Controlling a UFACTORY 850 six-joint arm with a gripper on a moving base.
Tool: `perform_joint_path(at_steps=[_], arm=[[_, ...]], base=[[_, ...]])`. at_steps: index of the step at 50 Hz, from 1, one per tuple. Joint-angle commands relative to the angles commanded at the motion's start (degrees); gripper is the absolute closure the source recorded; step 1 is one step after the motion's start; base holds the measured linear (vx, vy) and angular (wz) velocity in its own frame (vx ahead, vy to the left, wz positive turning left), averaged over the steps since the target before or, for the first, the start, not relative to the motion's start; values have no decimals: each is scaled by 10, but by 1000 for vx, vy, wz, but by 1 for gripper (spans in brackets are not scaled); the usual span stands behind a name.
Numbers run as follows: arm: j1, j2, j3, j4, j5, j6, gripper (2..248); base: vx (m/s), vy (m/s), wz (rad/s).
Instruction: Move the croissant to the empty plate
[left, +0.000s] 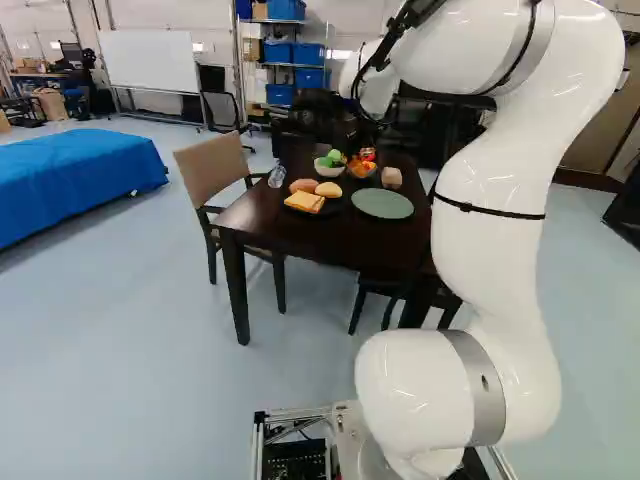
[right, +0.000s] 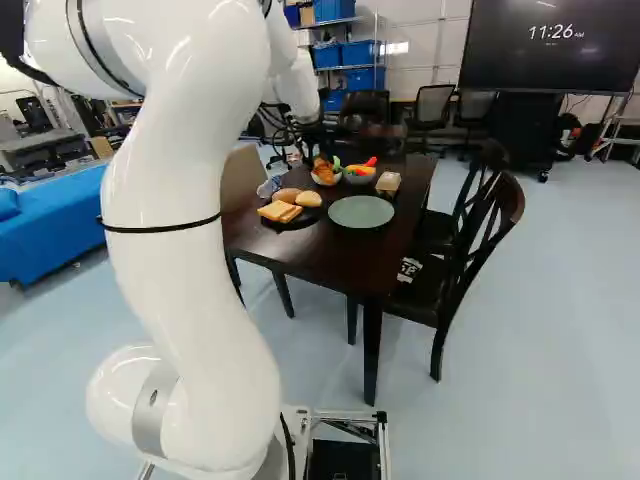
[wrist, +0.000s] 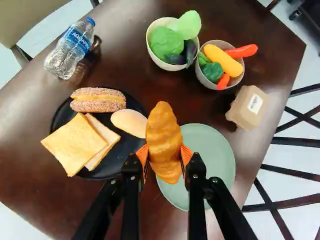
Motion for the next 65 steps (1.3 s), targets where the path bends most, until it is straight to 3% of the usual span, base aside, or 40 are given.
perform_joint_path(at_steps=[48,65], arm=[[-75,-27,-34,0,0,0,152],[-84,-33,-38,0,0,0,152]], base=[[0,0,0],[0,0,0]])
